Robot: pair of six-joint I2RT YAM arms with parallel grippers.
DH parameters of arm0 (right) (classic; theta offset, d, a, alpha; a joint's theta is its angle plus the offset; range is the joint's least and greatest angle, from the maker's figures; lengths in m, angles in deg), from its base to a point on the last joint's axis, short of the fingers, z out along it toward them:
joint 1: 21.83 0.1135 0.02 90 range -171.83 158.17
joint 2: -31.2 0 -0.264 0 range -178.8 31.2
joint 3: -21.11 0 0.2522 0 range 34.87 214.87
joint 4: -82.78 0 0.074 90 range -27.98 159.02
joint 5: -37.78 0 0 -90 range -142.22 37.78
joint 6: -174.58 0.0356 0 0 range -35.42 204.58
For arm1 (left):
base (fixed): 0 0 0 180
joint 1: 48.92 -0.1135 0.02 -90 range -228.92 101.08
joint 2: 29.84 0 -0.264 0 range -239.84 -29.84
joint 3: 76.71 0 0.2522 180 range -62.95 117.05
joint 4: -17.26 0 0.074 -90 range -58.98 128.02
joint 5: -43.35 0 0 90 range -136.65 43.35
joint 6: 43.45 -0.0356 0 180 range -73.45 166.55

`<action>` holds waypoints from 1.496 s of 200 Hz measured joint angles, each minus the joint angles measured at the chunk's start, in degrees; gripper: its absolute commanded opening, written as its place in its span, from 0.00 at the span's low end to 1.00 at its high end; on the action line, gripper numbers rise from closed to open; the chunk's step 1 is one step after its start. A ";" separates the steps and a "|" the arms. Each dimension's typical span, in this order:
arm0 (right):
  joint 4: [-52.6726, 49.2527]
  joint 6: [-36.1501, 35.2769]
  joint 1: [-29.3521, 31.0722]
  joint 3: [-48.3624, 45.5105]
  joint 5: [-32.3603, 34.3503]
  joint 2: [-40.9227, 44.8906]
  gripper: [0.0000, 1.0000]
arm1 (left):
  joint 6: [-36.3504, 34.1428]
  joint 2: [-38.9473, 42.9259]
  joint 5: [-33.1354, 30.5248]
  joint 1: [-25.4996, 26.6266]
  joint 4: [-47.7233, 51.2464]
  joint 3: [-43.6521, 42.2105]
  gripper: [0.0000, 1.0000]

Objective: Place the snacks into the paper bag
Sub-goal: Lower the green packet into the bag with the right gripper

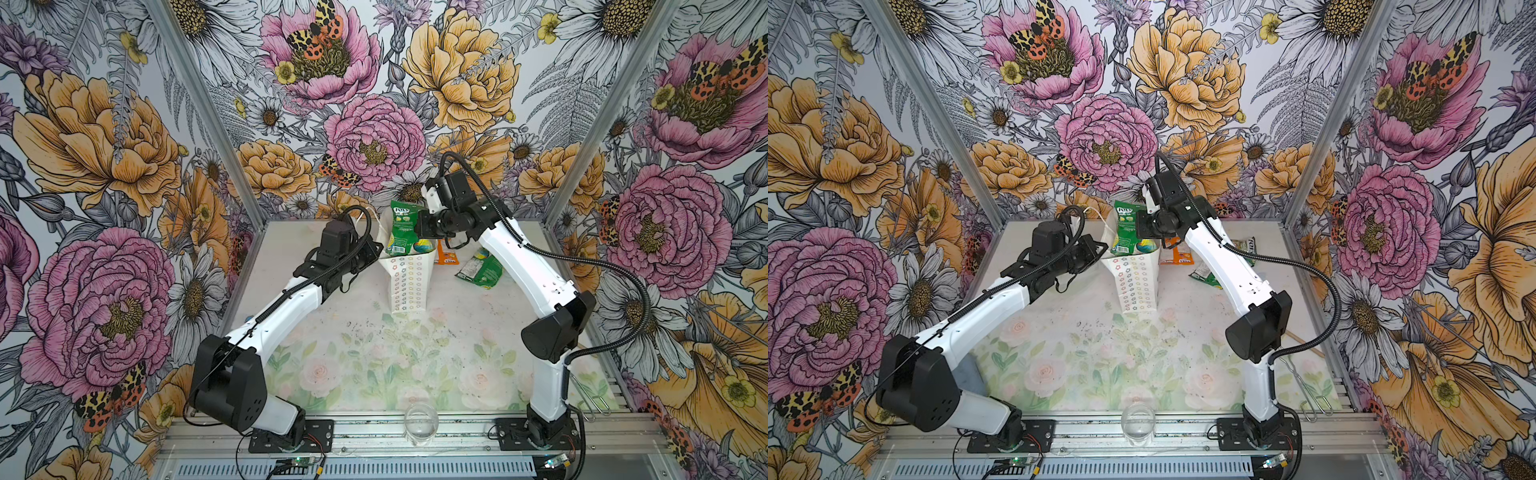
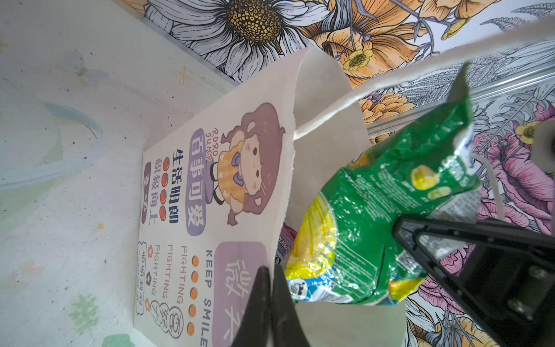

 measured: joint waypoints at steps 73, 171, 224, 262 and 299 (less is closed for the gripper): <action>-1.88 0.02 0.02 0.00 1.79 0.09 0.03 | 0.02 0.00 0.00 0.00 -0.02 0.00 0.00; -3.37 1.79 0.02 0.00 1.97 0.22 0.35 | 0.00 0.00 -0.04 0.04 0.07 0.00 0.00; -3.41 1.97 0.02 0.00 1.57 1.36 0.37 | 0.00 0.00 -0.04 0.04 0.07 0.00 0.00; -3.82 1.92 0.02 2.25 1.57 1.70 0.37 | 0.00 0.00 -0.04 0.04 0.07 0.00 0.00; -3.80 1.95 0.02 7.65 1.60 1.70 0.37 | 0.44 0.00 0.04 -0.17 -0.66 -0.22 0.00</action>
